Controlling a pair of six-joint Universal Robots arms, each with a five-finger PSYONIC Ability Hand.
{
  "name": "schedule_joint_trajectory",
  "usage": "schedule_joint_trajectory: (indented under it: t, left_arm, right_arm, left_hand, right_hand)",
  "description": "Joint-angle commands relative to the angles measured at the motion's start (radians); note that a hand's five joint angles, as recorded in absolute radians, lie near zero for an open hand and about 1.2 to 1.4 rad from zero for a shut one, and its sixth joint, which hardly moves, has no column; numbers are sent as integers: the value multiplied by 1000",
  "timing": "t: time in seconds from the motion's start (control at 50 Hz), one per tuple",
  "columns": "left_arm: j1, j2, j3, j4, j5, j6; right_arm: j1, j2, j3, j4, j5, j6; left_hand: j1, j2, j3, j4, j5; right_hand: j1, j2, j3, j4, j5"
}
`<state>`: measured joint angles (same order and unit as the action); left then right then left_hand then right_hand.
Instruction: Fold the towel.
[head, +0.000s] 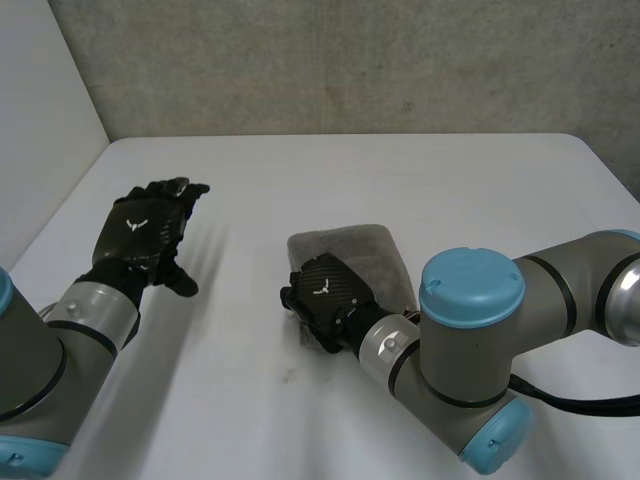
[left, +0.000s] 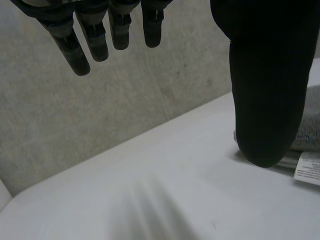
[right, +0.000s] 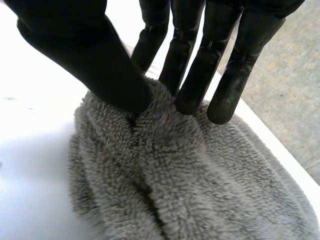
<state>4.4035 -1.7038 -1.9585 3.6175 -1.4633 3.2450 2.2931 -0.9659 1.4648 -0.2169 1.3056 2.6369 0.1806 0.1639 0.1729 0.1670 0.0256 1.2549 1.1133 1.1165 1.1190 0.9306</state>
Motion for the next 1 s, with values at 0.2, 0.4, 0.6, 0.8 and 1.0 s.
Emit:
schedule_joint_trajectory:
  t: [0.2, 0.4, 0.6, 0.8, 1.0]
  left_arm:
    - [-274, -222, 452, -192, -92, -82]
    - [-365, -527, 797, -474, -138, -229]
    - [-366, -686, 788, -536, -239, -248]
    - [-354, -553, 739, -536, -247, -252]
    - [-250, -180, 734, -545, -243, -240]
  right_arm:
    - [-265, -264, 28, 34, 12, 449]
    - [-320, -169, -23, 128, 4, 499]
    - [-317, 28, -107, 211, 12, 413]
    - [-317, -37, -150, 234, 18, 359]
    - [-328, -394, -245, 268, 102, 368]
  left_hand:
    - [-6, 11, 2, 8, -26]
    - [-6, 11, 2, 8, -26]
    - [-6, 11, 2, 8, -26]
    - [-6, 11, 2, 8, -26]
    - [-6, 11, 2, 8, -26]
  right_hand:
    - [-1080, -939, -942, -945, -931]
    - [-1080, -939, -942, -945, -931]
    - [-1080, -939, -942, -945, -931]
    - [-1080, -939, -942, -945, -931]
    - [-1080, -939, -942, -945, -931]
